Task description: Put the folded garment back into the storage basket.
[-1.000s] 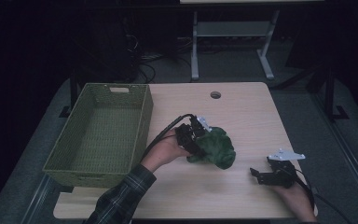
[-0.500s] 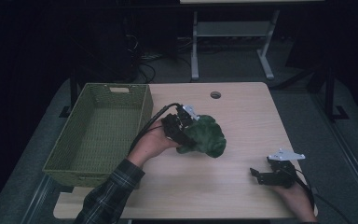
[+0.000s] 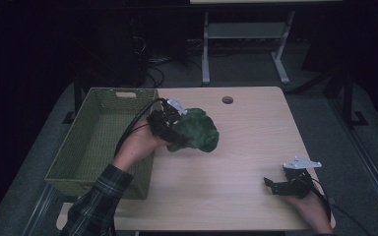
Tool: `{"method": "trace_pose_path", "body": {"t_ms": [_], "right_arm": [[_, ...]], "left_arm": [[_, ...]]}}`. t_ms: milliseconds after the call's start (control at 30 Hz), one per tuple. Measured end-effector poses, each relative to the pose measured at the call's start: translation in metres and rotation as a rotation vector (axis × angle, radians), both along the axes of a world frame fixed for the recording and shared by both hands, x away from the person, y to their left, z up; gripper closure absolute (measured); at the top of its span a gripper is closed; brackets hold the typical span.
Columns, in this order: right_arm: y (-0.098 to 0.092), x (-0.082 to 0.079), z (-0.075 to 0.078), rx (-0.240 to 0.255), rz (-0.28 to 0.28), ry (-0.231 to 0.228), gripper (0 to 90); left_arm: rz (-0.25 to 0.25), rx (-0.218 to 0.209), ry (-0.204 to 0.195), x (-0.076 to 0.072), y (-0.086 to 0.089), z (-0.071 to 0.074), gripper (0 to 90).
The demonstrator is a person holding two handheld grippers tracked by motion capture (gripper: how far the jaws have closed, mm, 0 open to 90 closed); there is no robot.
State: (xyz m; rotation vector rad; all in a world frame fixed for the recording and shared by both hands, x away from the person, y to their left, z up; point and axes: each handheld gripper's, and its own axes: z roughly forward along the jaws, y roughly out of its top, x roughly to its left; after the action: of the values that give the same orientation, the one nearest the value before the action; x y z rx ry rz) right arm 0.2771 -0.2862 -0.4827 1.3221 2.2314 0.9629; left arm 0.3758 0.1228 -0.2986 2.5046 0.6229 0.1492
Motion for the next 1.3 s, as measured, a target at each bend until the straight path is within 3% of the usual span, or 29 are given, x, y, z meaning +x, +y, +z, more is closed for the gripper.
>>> {"method": "trace_pose_path", "body": {"t_ms": [300,500,933,1300], "right_arm": [[0.000,0.000,0.000,0.001,0.000,0.001,9.5],[0.000,0.000,0.000,0.002,0.000,0.001,9.5],[0.000,0.000,0.000,0.002,0.001,0.001,9.5],[0.000,0.000,0.000,0.001,0.002,0.002,9.5]], "left_arm": [[0.155,-0.027,-0.045,0.002,0.042,0.016,63.4],[0.211,-0.022,-0.055,0.000,0.070,0.022,63.4],[0.374,-0.022,-0.058,-0.006,0.129,0.016,62.8],[0.474,0.003,-0.049,-0.009,0.164,-0.008,62.7]]}}
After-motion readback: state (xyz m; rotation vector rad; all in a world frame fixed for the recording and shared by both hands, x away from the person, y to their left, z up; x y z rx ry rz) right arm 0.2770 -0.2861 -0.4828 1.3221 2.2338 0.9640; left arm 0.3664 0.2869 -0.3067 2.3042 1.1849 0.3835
